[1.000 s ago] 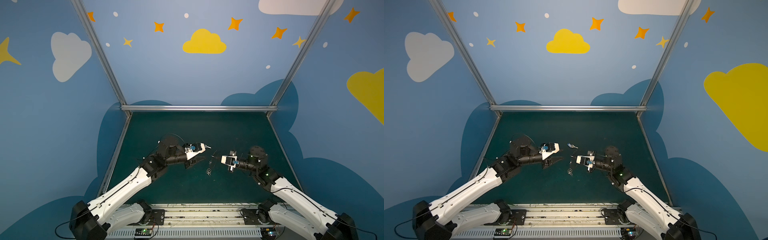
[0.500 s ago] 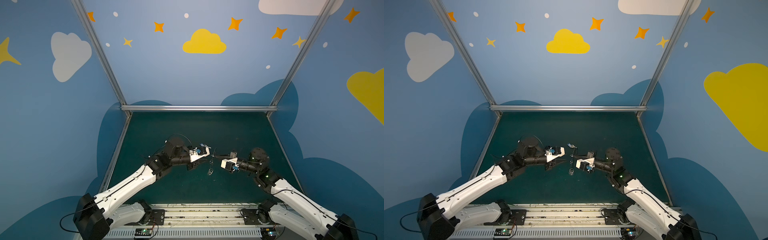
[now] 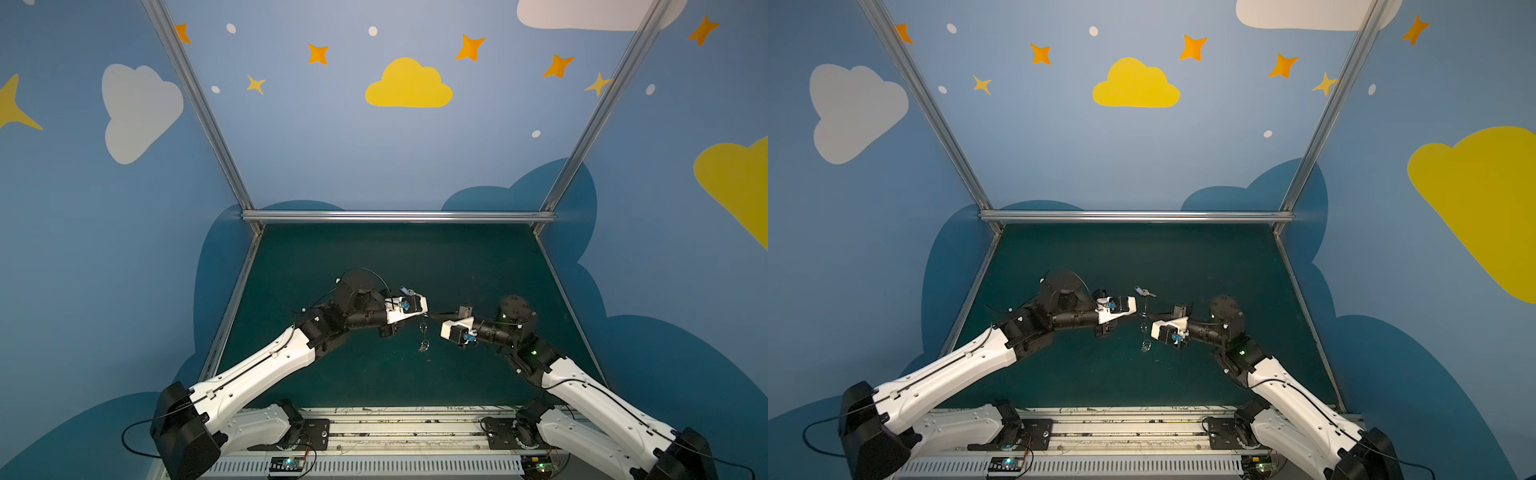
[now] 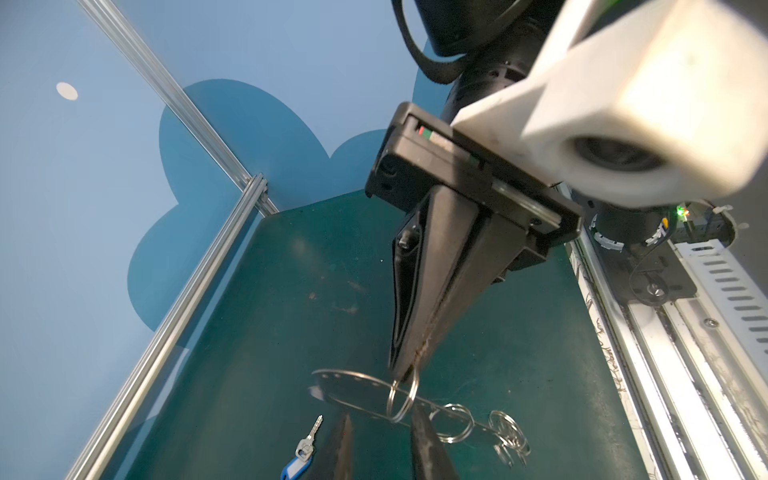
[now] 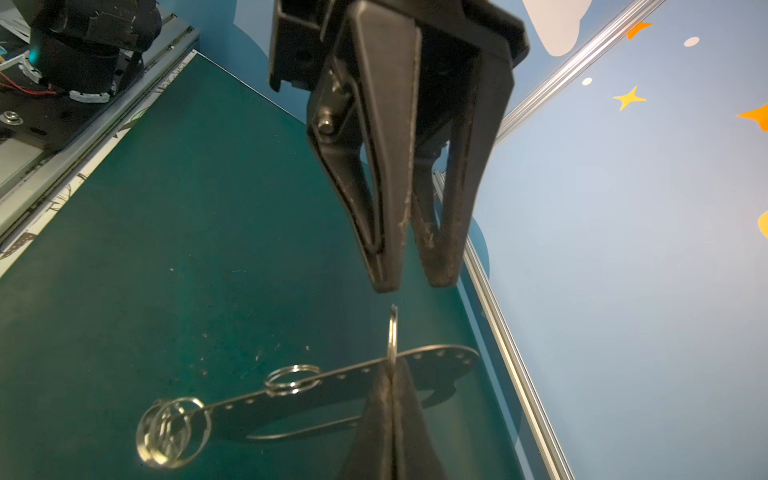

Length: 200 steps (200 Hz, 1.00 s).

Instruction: Put the keys on the keyring

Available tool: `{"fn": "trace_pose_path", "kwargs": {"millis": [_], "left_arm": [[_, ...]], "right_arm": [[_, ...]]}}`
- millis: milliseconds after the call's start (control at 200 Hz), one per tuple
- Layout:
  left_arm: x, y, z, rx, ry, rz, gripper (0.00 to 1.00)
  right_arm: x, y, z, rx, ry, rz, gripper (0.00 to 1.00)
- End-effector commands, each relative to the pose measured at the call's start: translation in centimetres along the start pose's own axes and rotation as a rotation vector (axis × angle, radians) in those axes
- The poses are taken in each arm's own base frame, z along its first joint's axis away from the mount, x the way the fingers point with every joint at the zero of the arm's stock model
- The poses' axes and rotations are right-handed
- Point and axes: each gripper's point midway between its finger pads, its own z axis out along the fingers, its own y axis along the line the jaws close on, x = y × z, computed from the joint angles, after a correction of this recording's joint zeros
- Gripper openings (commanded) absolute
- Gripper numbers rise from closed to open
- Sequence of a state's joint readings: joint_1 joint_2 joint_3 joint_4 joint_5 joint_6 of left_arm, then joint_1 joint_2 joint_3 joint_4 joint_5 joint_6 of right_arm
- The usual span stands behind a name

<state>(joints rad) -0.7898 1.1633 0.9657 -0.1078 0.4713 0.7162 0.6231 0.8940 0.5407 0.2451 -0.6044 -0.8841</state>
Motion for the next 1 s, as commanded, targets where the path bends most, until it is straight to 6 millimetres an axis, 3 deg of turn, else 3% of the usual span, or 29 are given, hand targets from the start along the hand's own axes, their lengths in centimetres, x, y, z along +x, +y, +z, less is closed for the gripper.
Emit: {"fn": "trace_pose_path", "kwargs": {"millis": [0, 325, 661, 996], "left_arm": [[-0.4, 0.2, 0.0, -0.006, 0.034, 0.082, 0.24], [0.6, -1.1, 0.5, 0.057, 0.153, 0.188, 0.24], [0.7, -0.9, 1.8, 0.055, 0.200, 0.237, 0.24], [0.7, -1.6, 1.9, 0.089, 0.195, 0.242, 0.03]], "right_arm": [[-1.5, -0.8, -0.2, -0.004, -0.021, -0.018, 0.00], [-1.5, -0.5, -0.3, -0.037, 0.000, -0.001, 0.00], [-1.6, -0.3, -0.3, -0.051, 0.001, 0.002, 0.00], [-1.9, -1.2, -0.5, -0.016, 0.006, 0.028, 0.00]]}}
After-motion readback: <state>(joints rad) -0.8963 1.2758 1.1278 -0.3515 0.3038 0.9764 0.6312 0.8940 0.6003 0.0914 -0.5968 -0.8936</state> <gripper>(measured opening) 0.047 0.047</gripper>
